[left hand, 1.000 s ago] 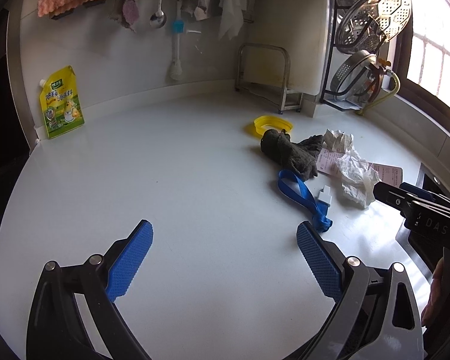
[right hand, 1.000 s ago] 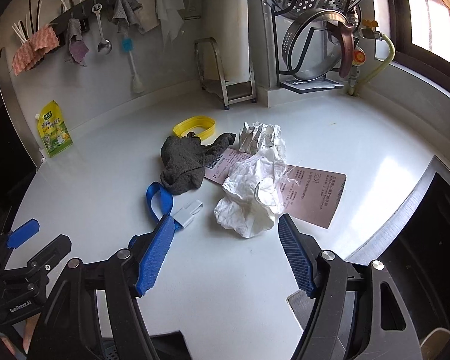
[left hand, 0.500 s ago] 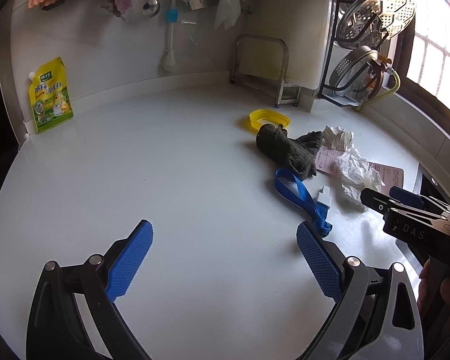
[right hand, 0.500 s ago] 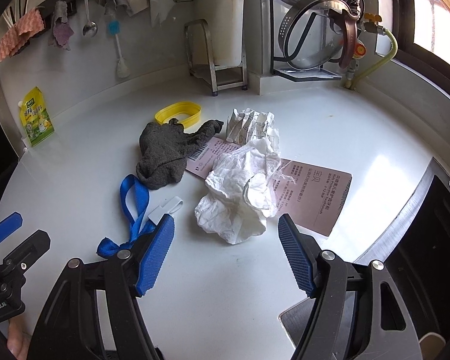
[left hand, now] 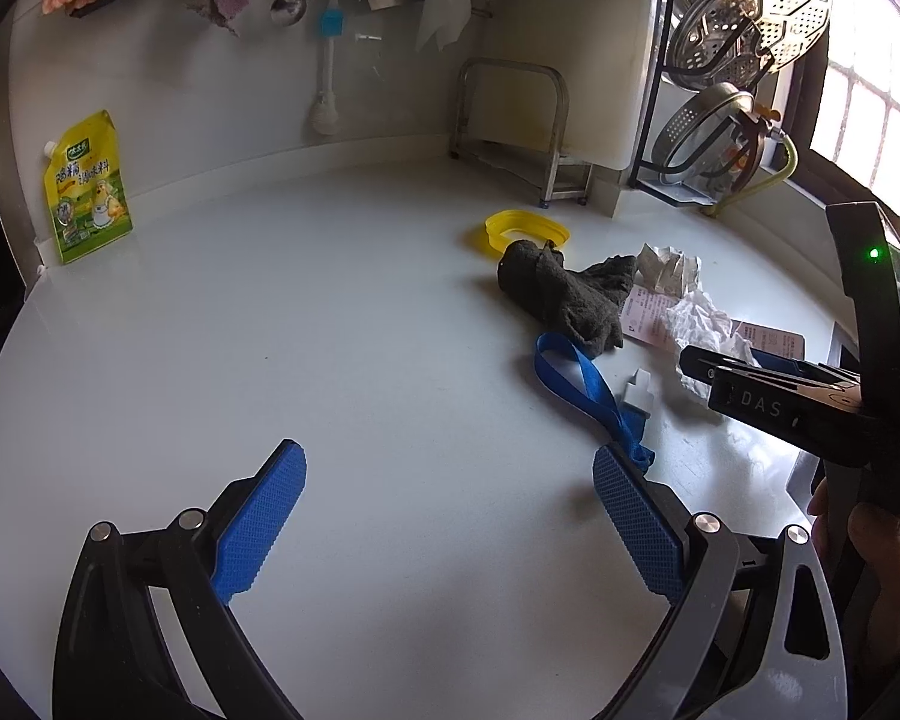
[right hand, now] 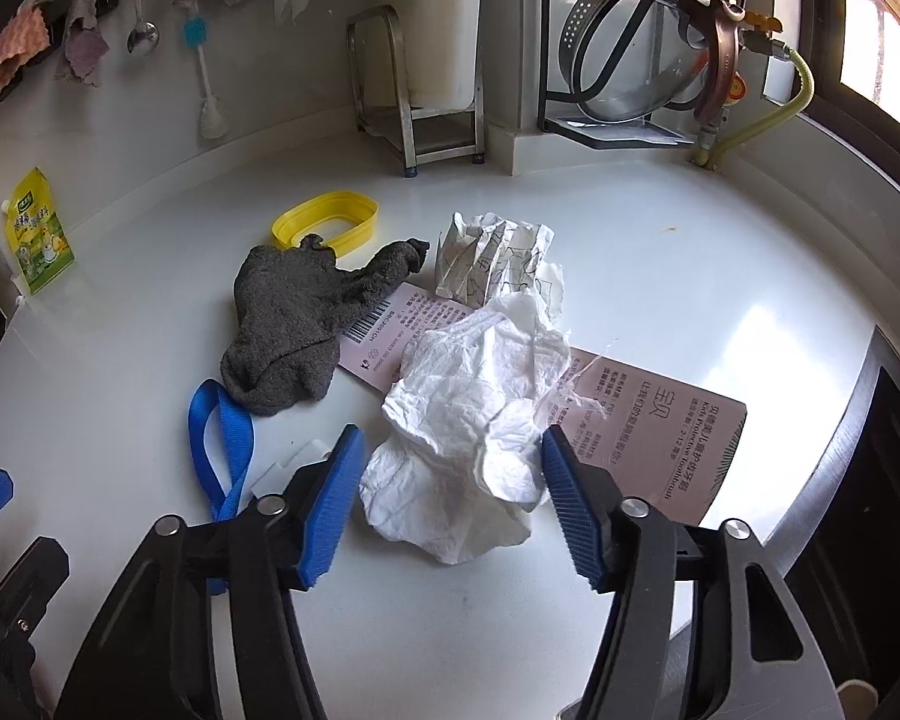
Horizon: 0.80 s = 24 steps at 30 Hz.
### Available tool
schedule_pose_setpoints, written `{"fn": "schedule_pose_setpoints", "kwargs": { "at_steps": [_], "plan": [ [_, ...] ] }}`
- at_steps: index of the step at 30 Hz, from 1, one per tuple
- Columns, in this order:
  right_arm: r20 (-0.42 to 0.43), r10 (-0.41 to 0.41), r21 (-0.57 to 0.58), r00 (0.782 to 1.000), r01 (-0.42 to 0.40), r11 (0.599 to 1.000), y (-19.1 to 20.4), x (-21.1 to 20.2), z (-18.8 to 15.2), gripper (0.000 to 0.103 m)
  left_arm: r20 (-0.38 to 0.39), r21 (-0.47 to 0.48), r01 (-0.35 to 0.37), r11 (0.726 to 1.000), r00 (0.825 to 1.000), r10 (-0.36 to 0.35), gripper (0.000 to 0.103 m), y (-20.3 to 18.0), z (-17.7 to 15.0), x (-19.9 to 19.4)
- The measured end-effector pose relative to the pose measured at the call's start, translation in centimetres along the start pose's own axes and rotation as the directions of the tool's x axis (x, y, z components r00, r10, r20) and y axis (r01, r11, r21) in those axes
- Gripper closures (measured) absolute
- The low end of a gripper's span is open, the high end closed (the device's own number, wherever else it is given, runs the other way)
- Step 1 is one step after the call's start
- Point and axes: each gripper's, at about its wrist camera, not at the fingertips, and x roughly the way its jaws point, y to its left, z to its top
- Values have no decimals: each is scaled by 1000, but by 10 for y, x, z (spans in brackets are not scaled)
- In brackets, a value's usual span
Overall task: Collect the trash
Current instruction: 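Reach the right tool to the white crumpled tissue and close on it, then grasp the blue lanyard strap with the left tool while the right tool holds the tissue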
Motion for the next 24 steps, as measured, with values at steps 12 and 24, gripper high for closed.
{"fn": "schedule_pose_setpoints", "kwargs": {
  "at_steps": [12,24],
  "plan": [
    [21,31,-20,999,-31,999,4,-8,-4,92,-10,11,-7,1000,1000,7,8,-10,2,3],
    [158,41,138,987,-63,988,-56,-83,-37,92,-31,54,9,999,1000,-7,8,-50,12,15]
  ]
}}
